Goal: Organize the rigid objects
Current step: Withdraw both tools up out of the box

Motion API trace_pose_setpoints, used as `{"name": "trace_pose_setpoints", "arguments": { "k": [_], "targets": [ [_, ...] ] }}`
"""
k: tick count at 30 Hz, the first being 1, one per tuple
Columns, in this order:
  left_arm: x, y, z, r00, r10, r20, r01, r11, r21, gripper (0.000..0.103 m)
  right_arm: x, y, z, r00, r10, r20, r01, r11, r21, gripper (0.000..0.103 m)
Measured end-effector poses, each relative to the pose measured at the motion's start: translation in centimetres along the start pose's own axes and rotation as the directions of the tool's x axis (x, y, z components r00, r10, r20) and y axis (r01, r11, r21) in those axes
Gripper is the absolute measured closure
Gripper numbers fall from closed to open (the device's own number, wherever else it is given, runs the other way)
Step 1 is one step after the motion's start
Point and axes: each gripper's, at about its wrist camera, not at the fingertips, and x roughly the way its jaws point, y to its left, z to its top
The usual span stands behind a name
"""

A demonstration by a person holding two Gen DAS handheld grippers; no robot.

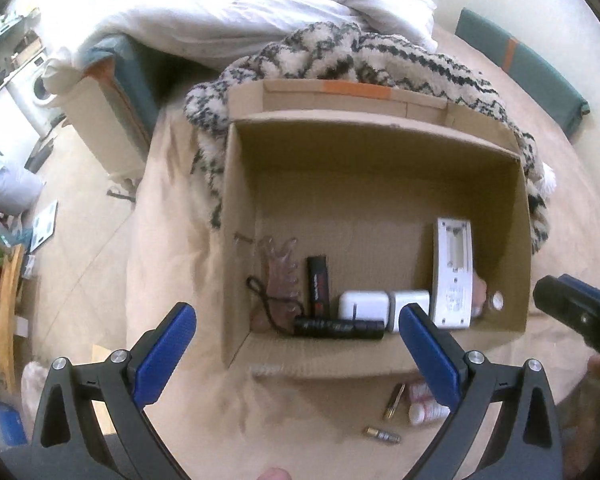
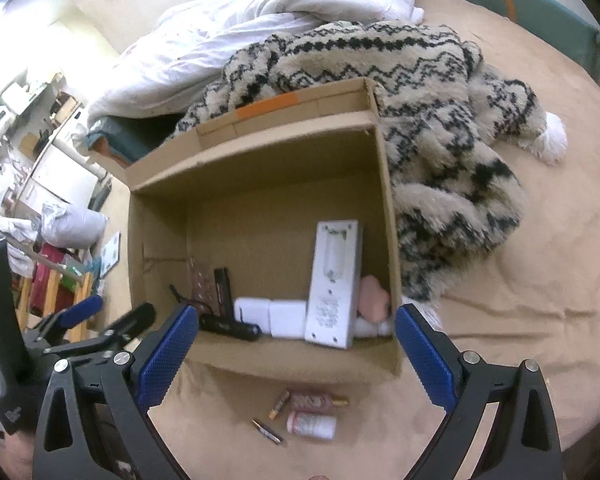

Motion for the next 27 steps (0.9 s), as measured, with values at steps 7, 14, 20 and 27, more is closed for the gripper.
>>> {"name": "trace_pose_setpoints", "arguments": {
  "k": [7,14,20,27],
  "targets": [
    [-1.3,1.3,-2.4,1.000,0.019,-0.007,-0.019,1.000,-0.002,0.002,-0.9,-0.7,-2.2,0.999,0.030,-0.026,-0.030,0.999,0.014,0.000],
    [0.1,2.5,-4.2,0.999,0.038,-0.038,-0.039,0.999,-0.027,0.002,1.4,-4.1,-4.0,0.974,0.174,-0.144,-0.141,0.966,0.217,0.000],
    [1.5,2.3,-4.7,0.993,-0.002,-0.115,-0.002,0.999,-0.036,0.002,5.9,-3.5,-5.1,0.952,0.088,-0.294,-0.038,0.984,0.172,0.000],
    [0.9,1.4,-4.5,0.993,-0.037,-0.108,0.036,0.999,-0.014,0.002,10.4,-1.2,-6.5,0.911,-0.051,-0.408,0.065,0.998,0.021,0.000]
  ]
}}
